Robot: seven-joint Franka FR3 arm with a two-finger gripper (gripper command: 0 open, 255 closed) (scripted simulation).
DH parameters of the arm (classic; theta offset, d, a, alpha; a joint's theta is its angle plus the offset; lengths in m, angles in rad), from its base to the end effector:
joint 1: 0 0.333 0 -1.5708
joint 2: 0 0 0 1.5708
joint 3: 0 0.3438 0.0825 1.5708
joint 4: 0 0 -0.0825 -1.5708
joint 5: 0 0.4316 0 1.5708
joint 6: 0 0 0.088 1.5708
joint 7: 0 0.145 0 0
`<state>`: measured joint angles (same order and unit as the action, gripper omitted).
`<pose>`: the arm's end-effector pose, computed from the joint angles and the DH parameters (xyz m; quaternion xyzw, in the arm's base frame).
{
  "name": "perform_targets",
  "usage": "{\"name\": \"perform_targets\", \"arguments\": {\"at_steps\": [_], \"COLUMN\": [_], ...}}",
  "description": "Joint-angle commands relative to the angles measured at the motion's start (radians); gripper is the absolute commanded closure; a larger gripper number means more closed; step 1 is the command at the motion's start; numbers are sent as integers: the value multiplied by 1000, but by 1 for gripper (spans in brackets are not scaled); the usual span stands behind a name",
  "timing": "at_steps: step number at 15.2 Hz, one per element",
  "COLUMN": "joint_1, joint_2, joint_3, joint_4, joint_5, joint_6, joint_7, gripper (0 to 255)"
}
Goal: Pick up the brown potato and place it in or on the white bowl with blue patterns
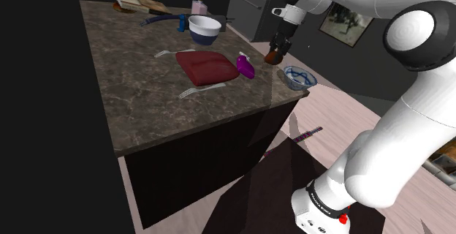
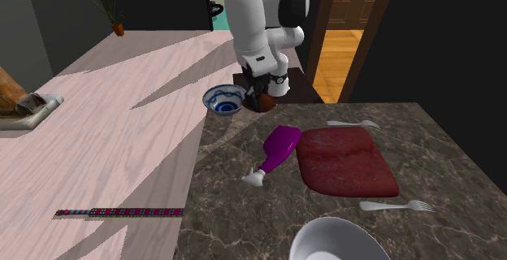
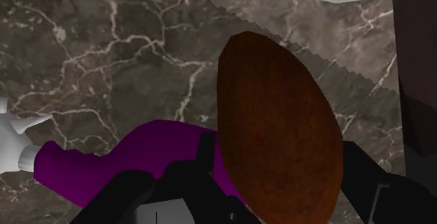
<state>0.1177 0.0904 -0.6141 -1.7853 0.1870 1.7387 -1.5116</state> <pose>0.5565 -0.2647 0.4723 -0.8809 -0.4651 -0.0229 0.0851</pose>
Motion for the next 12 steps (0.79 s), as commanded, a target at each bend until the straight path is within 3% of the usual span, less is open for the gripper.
{"name": "perform_targets", "arguments": {"at_steps": [1,9,12], "joint_1": [-2,-5,-29], "joint_2": [-1,-1,-51], "joint_3": [-1,-4,-29], "joint_4": [27,130,81], "joint_5": [-2,-4,-38], "joint_6": [-28,-130,-128], "joint_7": [3,15,-30], "gripper": [255,255,255]}}
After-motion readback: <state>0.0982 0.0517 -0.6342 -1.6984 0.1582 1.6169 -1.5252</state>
